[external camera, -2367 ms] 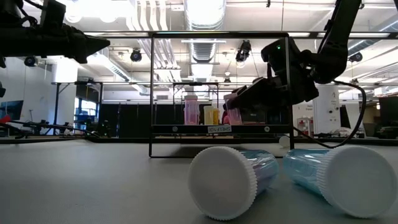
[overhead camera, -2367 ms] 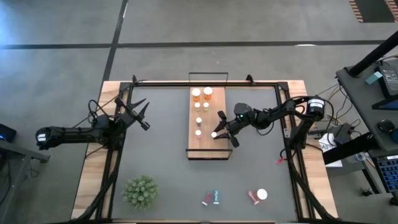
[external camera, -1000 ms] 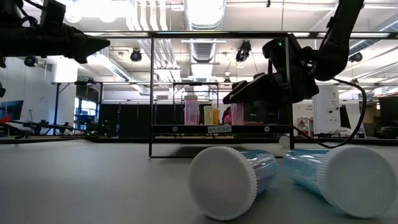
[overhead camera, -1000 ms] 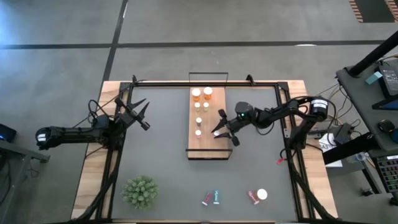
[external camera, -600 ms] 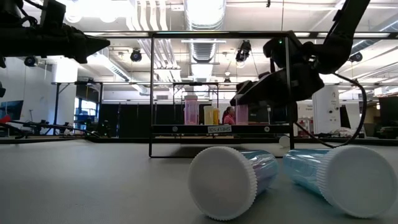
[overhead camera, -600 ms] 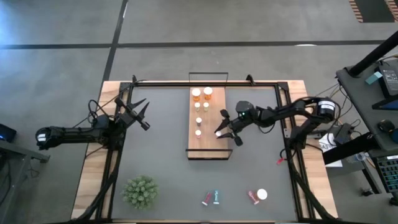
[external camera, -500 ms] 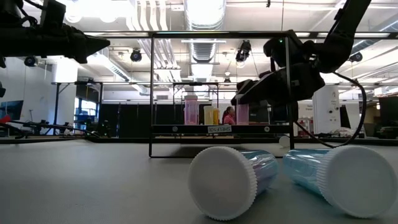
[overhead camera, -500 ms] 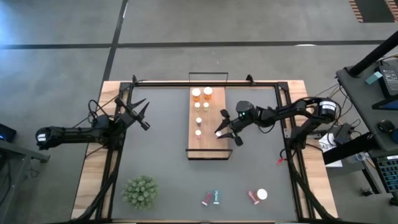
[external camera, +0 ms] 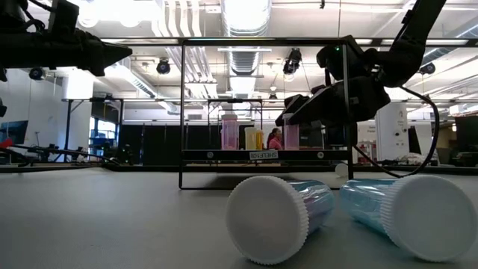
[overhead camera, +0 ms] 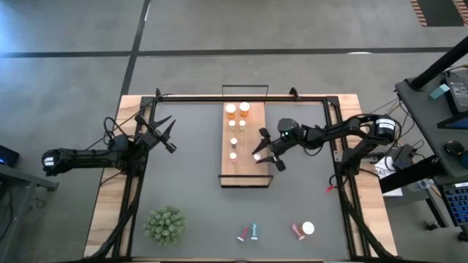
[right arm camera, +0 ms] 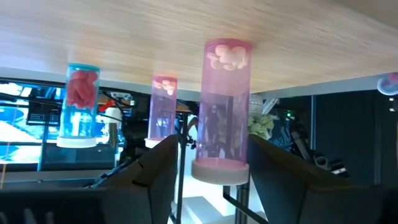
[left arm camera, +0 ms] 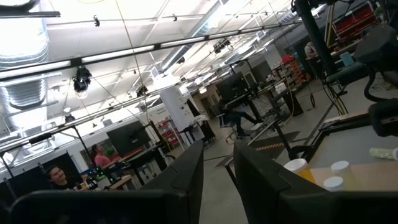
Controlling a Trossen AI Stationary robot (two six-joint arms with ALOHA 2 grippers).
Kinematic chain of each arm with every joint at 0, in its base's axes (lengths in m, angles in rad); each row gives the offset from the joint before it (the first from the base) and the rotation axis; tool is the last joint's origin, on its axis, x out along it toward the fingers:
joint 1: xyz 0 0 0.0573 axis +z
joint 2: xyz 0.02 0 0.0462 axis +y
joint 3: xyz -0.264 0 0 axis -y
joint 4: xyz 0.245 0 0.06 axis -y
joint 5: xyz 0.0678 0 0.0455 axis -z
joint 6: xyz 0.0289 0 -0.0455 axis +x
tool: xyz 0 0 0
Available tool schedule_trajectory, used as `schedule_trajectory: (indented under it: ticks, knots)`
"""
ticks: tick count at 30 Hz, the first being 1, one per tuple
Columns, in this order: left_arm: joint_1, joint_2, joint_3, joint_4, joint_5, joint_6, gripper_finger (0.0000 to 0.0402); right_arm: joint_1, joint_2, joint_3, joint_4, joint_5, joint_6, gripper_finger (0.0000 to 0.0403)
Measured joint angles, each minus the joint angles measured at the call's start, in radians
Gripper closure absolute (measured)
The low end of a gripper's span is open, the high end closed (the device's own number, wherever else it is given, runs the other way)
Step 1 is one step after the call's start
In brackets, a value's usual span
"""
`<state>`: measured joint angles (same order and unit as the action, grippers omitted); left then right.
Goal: Pick and place medicine bottles onto shelf by color
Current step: Put the top pink pill bottle on the shelf aligned with the other pink bottle
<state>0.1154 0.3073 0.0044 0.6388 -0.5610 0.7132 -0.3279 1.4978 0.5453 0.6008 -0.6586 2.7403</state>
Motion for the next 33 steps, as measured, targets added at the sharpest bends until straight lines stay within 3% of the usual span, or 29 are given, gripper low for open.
schedule_trajectory:
  ticks: [13,24,33]
  knots:
    - [0.0,0.0,0.0,0.0,0.0,0.0,0.033,0.0,-0.039,0.0,-0.039,0.044,0.014,0.022]
    - [0.0,0.0,0.0,0.0,0.0,0.0,0.033,0.001,-0.129,0.028,-0.258,0.059,0.042,0.022]
    - [0.0,0.0,0.0,0.0,0.0,0.0,0.033,0.015,-0.108,0.122,-0.44,0.065,0.019,0.022]
